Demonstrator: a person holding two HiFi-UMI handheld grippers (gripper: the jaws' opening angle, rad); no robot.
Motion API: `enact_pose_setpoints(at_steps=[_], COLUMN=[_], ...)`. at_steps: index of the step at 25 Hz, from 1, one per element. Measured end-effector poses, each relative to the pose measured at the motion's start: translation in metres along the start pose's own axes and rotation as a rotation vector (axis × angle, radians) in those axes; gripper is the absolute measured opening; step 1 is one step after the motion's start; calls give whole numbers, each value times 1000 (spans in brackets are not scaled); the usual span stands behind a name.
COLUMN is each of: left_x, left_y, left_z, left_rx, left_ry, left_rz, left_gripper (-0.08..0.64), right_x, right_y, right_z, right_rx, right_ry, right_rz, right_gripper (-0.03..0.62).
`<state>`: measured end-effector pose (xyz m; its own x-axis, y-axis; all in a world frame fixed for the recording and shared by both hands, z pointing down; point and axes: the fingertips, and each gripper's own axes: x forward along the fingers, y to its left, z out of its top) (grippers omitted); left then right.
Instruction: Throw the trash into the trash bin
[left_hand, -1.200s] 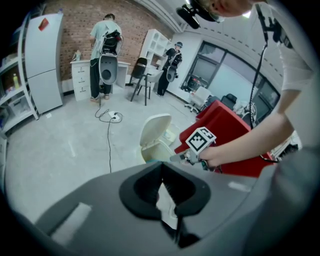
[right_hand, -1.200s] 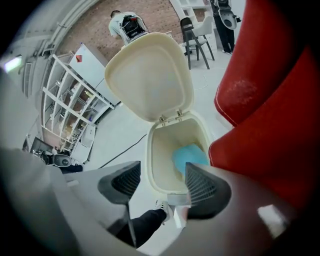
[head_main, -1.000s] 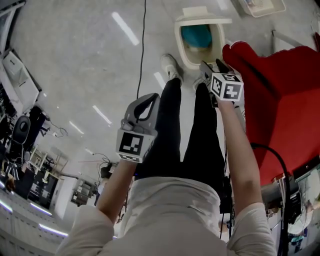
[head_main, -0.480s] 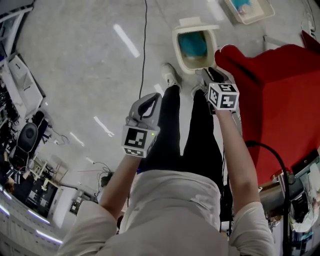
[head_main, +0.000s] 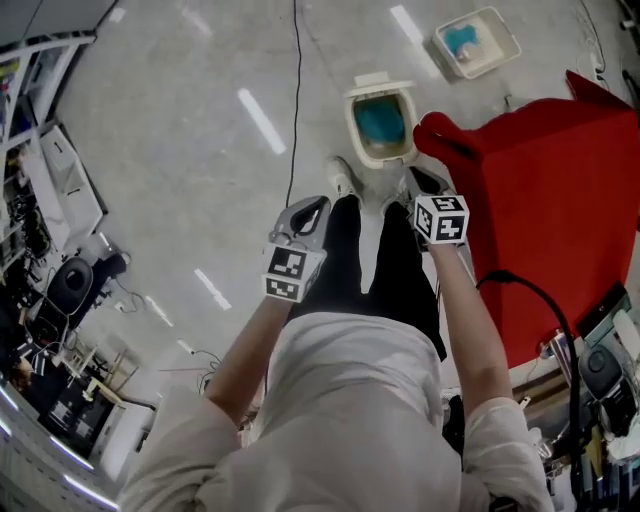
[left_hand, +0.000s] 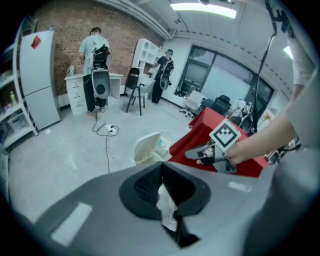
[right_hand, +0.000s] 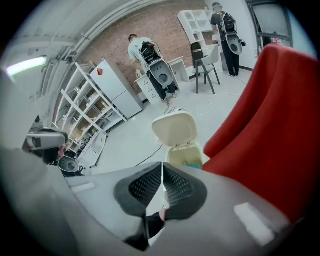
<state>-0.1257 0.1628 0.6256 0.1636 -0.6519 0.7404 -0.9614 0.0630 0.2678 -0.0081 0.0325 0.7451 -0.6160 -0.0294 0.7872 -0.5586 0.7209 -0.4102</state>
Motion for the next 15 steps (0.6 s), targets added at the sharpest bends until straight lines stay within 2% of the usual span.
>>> enact_pose_setpoints(at_steps=[7, 10, 15], left_x=[-23, -35, -53], left_y=[-24, -31, -36], left_z=[13, 25, 39], left_rx=[26, 43, 25], left_ry=[5, -10, -52], left_rz=[-23, -22, -14], left_gripper=[5, 5, 5], right_x=[-62, -88, -131], right_y=[21, 28, 44], right_z=[22, 29, 39], right_rx=[-27, -47, -72], right_ry=[-59, -86, -131], right_rz=[9, 17, 35], right_gripper=[3, 3, 3])
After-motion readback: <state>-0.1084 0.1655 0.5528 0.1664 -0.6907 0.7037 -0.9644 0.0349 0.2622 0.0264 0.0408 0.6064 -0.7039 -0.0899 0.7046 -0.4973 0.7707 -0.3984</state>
